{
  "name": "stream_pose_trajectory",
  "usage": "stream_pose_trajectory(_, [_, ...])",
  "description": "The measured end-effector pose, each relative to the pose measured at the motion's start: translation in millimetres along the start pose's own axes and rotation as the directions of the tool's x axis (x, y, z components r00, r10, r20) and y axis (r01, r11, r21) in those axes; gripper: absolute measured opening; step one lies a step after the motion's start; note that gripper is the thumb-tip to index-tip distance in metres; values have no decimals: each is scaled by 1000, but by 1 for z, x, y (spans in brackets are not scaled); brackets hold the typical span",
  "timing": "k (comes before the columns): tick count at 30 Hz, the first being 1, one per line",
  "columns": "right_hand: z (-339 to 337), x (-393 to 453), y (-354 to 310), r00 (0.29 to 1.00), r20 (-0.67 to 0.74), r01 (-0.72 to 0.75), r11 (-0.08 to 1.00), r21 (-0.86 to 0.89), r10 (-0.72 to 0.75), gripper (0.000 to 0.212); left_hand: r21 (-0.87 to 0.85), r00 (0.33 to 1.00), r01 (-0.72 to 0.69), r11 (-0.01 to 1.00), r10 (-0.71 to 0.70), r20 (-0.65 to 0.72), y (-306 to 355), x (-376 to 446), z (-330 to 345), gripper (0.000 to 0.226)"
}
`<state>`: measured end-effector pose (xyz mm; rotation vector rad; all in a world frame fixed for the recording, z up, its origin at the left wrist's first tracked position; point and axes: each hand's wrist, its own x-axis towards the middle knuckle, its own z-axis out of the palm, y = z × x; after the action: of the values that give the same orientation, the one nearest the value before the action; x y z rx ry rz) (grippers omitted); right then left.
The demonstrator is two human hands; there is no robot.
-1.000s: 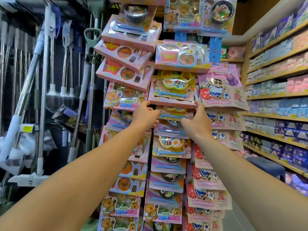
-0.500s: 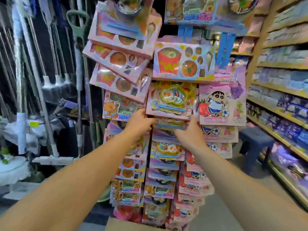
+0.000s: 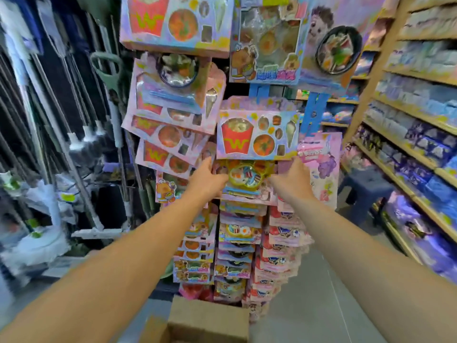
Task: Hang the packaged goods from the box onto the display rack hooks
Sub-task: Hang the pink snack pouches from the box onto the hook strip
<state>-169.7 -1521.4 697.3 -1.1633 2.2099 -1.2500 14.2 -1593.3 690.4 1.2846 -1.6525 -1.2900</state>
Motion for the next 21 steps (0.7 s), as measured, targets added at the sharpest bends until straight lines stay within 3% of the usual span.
stream_pose_trajectory(3, [-10, 12, -3, 1000, 19, -20, 999, 39, 19, 90, 21, 1000, -1, 1000, 1, -3, 10, 7, 5, 75])
stream_pose_trajectory(6, [-12, 25, -2, 996, 71, -67, 992, 103, 60, 98, 29, 1000, 1, 1000, -1, -8, 19, 13, 11, 57])
stream_pose_trajectory(8, [-13, 35, 1, 995, 82, -68, 985, 160, 55, 88, 33, 1000, 0, 999, 1, -29, 25, 17, 15, 39])
stream_pose_trajectory(11, [-15, 39, 3, 997, 69, -49, 980, 191, 37, 65, 37, 997, 5, 999, -2, -77, 29, 21, 14, 28])
stream_pose_trajectory(21, [-15, 39, 3, 988, 146, -57, 992, 111, 41, 81, 52, 993, -9, 999, 15, -116, 26, 29, 8, 19])
